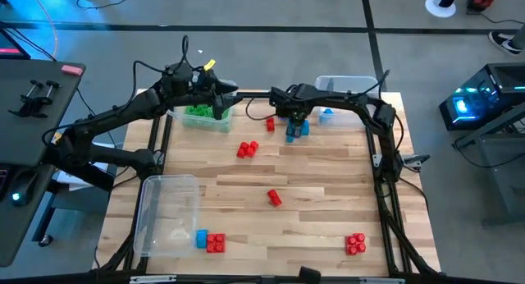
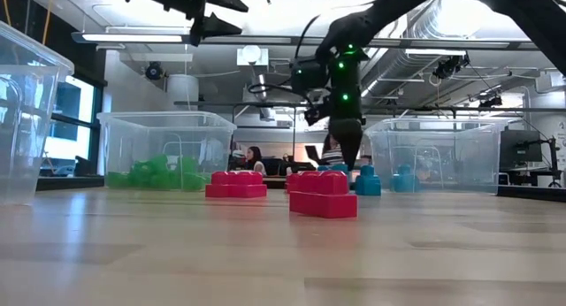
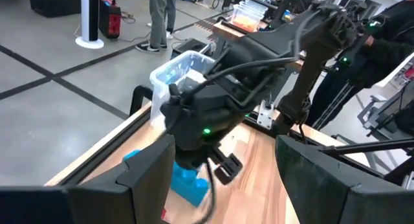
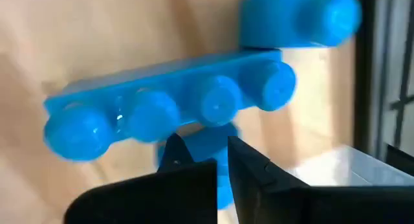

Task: Sort blocks
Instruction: Put the blue game piece into the top right transparent bin

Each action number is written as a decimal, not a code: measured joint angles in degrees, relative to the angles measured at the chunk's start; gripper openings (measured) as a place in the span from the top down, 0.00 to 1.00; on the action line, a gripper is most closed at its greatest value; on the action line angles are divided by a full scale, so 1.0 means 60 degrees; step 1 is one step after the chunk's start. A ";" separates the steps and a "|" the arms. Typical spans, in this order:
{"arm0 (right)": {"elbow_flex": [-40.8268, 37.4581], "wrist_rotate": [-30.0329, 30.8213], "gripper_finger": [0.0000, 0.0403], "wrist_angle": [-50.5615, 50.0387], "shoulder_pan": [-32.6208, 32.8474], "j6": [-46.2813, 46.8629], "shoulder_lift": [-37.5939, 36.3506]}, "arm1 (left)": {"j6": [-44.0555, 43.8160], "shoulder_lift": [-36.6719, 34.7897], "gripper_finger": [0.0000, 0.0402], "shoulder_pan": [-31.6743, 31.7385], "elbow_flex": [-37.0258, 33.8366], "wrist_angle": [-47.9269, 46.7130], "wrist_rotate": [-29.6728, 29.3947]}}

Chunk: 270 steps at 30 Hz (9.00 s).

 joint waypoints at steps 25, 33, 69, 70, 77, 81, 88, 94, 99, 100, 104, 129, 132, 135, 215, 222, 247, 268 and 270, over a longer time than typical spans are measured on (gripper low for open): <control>0.0007 0.0248 0.88 -0.0118 0.1116 0.8420 -0.1599 | 0.0244 0.0000 0.37 0.0000 0.0000 -0.0635 0.0004; -0.0956 0.0770 0.55 -0.0071 0.1796 1.2988 -0.1599 | -0.0265 -0.0011 0.37 0.0084 0.0000 -0.0526 0.0571; -0.1410 0.0529 0.68 0.1513 0.1494 1.4152 -0.0134 | -0.1093 -0.0018 0.37 0.1607 0.0000 0.0418 0.1810; -0.1410 0.0533 0.74 0.1409 0.1488 1.4144 -0.0135 | -0.1093 -0.0018 0.37 0.1610 0.0000 0.0418 0.1810; -0.1393 0.0324 0.94 0.1121 0.1494 1.3748 -0.0146 | -0.1093 -0.0018 0.37 0.1606 0.0000 0.0418 0.1807; -0.0957 0.0234 0.98 0.0413 0.1647 1.3254 -0.0136 | -0.1086 -0.0018 0.37 0.1606 0.0000 0.0418 0.1807; 0.0824 0.0431 0.99 -0.1434 0.2222 1.1605 -0.0849 | -0.0865 -0.0018 0.37 0.1606 0.0000 0.0418 0.1807; 0.2420 0.2615 1.00 -0.4348 0.2561 1.2023 -0.1909 | -0.0841 -0.0018 0.37 0.1606 0.0000 0.0418 0.1785; 0.1858 0.3389 1.00 -0.4490 0.1749 1.2280 -0.2850 | -0.0846 -0.0018 0.37 0.1606 0.0000 0.0418 0.1770; 0.1591 0.3430 1.00 -0.4539 0.1500 1.2327 -0.2994 | -0.0852 -0.0018 0.37 0.1606 0.0000 0.0417 0.1770; 0.0315 0.3995 1.00 -0.4513 0.0345 1.3198 -0.3473 | -0.1069 -0.0018 0.37 0.1606 0.0000 0.0407 0.1769; -0.0668 0.3706 0.71 -0.3164 -0.1180 1.0994 -0.3796 | -0.1144 -0.0018 0.37 0.1603 0.0000 -0.0106 0.1690; -0.0116 0.3894 0.71 -0.2603 -0.0559 1.0478 -0.3861 | -0.0958 -0.0018 0.37 0.1603 -0.0001 -0.0190 0.1688; 0.0151 0.3533 0.71 -0.1288 0.0275 0.9695 -0.3949 | -0.0777 -0.0018 0.37 0.1603 -0.0003 -0.0276 0.1689; -0.7129 0.1942 0.79 0.6688 0.1393 1.3825 -0.2739 | -0.1275 -0.0015 0.37 0.1603 -0.0004 -0.0951 0.1690; -0.7129 0.1165 0.96 0.6833 0.2222 1.3629 -0.2918 | -0.1271 -0.0015 0.37 0.1603 -0.0004 -0.0948 0.1690; -0.6586 0.0818 0.58 0.5381 0.1009 1.1913 -0.5306 | -0.1089 -0.0015 0.37 0.1606 -0.0004 -0.0940 0.1690; -0.6535 0.2156 0.46 0.4903 0.0605 1.7673 -0.3966 | -0.0678 -0.0015 0.37 0.1606 -0.0004 -0.0944 0.1804; -0.6540 0.2317 0.46 0.4900 0.0602 1.8058 -0.3931 | -0.0674 -0.0015 0.37 0.1605 -0.0004 -0.0944 0.1816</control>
